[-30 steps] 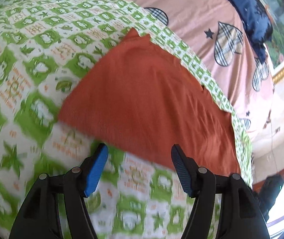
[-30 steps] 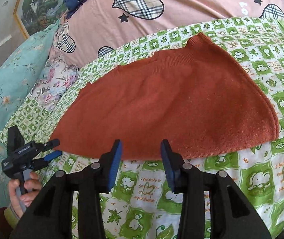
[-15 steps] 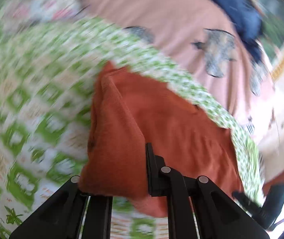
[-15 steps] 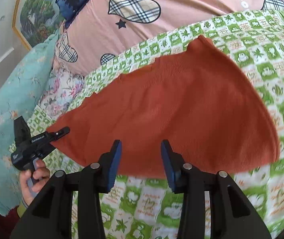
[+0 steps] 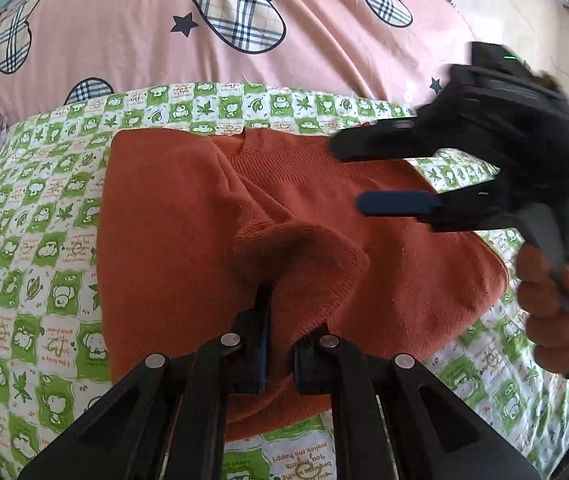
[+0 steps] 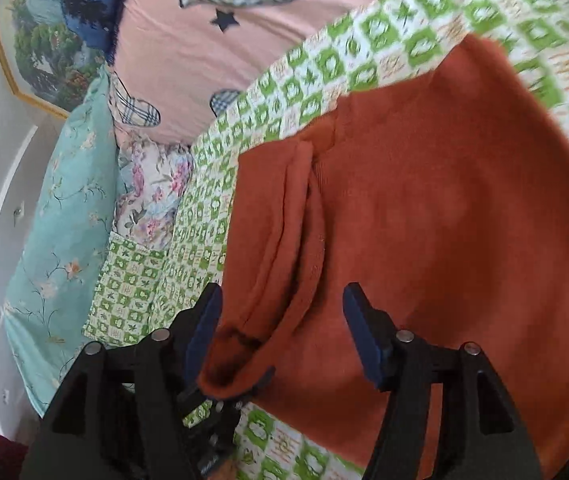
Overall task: Fold small clothes
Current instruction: 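Grasp the folded sweater edge with the left tool while the right tool grasps beside it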
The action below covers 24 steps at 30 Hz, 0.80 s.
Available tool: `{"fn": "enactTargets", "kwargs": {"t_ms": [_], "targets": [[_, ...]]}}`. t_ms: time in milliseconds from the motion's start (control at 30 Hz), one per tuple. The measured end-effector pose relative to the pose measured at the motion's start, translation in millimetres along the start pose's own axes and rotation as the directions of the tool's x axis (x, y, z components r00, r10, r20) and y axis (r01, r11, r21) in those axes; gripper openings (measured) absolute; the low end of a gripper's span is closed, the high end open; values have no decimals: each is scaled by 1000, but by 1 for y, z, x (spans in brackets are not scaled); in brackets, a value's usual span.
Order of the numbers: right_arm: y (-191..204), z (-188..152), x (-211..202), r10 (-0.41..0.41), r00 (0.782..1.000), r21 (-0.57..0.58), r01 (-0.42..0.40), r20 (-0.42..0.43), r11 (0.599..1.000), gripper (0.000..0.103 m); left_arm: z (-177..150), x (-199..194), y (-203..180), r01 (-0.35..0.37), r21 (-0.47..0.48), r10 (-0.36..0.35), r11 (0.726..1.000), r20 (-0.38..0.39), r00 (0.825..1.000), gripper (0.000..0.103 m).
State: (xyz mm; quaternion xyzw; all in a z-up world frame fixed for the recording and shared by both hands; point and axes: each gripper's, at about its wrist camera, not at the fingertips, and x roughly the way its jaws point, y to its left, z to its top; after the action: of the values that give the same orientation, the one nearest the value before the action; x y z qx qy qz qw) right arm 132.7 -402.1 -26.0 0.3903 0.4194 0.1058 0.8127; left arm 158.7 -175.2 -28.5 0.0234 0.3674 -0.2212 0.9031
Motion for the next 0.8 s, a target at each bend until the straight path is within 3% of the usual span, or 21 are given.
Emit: {"fn": "enactTargets", "kwargs": {"t_ms": [133,233,333,433,567,667,800], "targets": [[6,20,54,13,995,-8,-14,-102,1000,64,3,-13,9,26,-21,-26,999,29,999,7],[18,29,87,-11,993,-36,7,-116,999,63,5,-24,9,34,-8,-33,999,46,998,7],[34,38,99,-73,991,-119,59,-114,991,17,9,-29,0,34,21,-35,999,45,998,7],[48,43,66,-72,997,-188,64,-40,980,15,18,-37,-10,56,50,-59,997,65,996,7],[48,47,-2,-99,992,-262,115,74,958,15,35,-45,-44,163,92,-172,982,96,980,7],[24,47,-42,-177,976,-247,204,126,947,15,41,-31,-80,219,128,-230,967,77,970,7],[-30,45,-61,-273,953,-190,294,132,937,15,35,1,-120,278,149,-284,949,15,959,7]]}}
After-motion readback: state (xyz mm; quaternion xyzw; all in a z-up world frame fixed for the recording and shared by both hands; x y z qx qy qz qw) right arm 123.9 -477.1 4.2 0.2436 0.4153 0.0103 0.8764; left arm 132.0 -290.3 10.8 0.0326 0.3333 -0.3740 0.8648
